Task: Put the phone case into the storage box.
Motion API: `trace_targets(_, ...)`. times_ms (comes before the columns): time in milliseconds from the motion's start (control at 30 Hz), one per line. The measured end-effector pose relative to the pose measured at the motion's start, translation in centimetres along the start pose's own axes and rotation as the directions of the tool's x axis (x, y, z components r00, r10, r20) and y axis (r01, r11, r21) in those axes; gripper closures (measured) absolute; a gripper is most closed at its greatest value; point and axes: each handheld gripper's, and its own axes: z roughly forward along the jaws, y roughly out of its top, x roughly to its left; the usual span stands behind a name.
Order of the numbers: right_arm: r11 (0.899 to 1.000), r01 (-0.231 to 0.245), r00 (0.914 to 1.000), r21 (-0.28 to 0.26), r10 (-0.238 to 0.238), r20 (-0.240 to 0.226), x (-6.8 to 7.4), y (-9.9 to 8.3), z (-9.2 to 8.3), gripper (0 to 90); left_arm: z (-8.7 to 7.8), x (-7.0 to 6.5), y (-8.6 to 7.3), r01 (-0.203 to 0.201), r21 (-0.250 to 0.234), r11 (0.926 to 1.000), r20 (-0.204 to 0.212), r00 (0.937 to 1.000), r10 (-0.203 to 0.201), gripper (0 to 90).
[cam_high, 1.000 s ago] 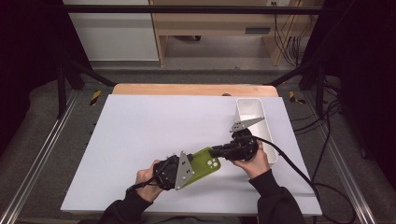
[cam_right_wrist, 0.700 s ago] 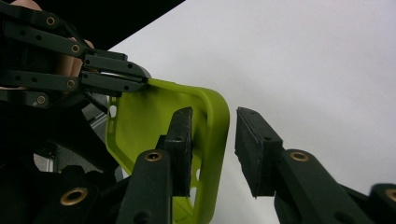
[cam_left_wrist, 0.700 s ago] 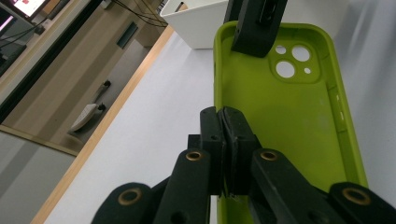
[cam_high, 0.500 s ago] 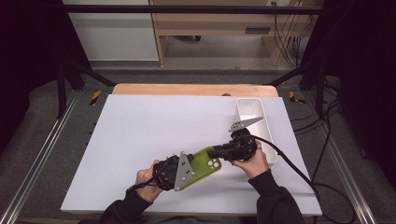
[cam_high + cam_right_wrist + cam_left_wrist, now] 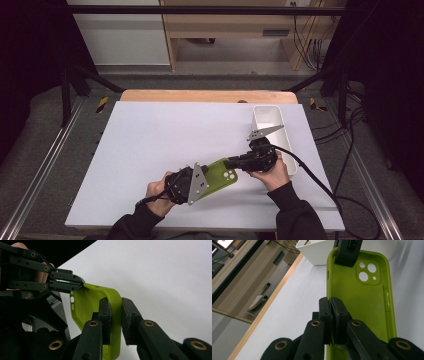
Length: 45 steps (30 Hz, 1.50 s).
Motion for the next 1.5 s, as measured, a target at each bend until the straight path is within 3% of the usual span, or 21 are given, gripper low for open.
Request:
trace_targets(233,1.0,0.002,0.9999,-0.001,-0.002,0.01,0.2,0.0,-0.1,79.9,0.2,0.1,-0.1,0.022,0.005,0.9997,0.02,0.9995,-0.022,84.3)
trace_targets(367,1.0,0.005,0.9998,0.003,-0.005,0.018,0.2,-0.1,0.0,79.9,0.2,0.5,-0.2,0.07,-0.002,0.9975,0.029,0.9971,-0.07,79.1)
trace_targets(433,1.0,0.009,0.9994,0.001,-0.009,0.034,0.3,-0.1,-0.1,80.0,0.1,0.8,-0.3,0.111,-0.011,0.9938,0.038,0.9932,-0.11,75.4)
trace_targets(533,1.0,0.012,0.9982,-0.005,-0.011,0.059,0.2,-0.1,-0.1,79.9,0.1,1.5,-0.5,0.186,-0.016,0.9825,0.053,0.9814,-0.185,67.4)
trace_targets(667,1.0,0.019,0.9965,-0.016,-0.018,0.082,0.1,0.0,-0.3,79.9,0.0,2.5,-1.0,0.274,-0.03,0.9613,0.08,0.9593,-0.271,57.7)
trace_targets(800,0.999,0.034,0.9943,-0.019,-0.031,0.102,0.1,0.0,-0.5,79.9,-0.1,3.3,-1.5,0.355,-0.052,0.9335,0.106,0.9314,-0.348,50.1)
trace_targets(867,0.999,0.035,0.9932,-0.023,-0.032,0.112,0.1,0.0,-0.7,79.8,-0.1,3.6,-1.9,0.382,-0.069,0.9217,0.104,0.9217,-0.374,45.3)
trace_targets(933,0.999,0.041,0.9923,-0.027,-0.037,0.118,0.1,0.1,-0.9,79.8,-0.1,3.9,-2.2,0.397,-0.074,0.915,0.093,0.9163,-0.39,40.4)
trace_targets(1000,0.998,0.046,0.9916,-0.034,-0.041,0.123,0.1,0.1,-1.1,79.8,-0.1,4.3,-2.6,0.426,-0.08,0.9013,0.096,0.9033,-0.418,35.4)
trace_targets(1300,0.997,0.067,0.9849,-0.049,-0.058,0.163,0.2,0.4,-2.2,79.8,-0.4,6.2,-4.7,0.56,-0.13,0.8183,0.153,0.8266,-0.541,23.5)
trace_targets(1500,0.995,0.082,0.9788,-0.058,-0.07,0.192,0.3,0.5,-3.2,79.8,-0.7,7.2,-6.1,0.611,-0.14,0.7791,0.171,0.79,-0.589,14.6)
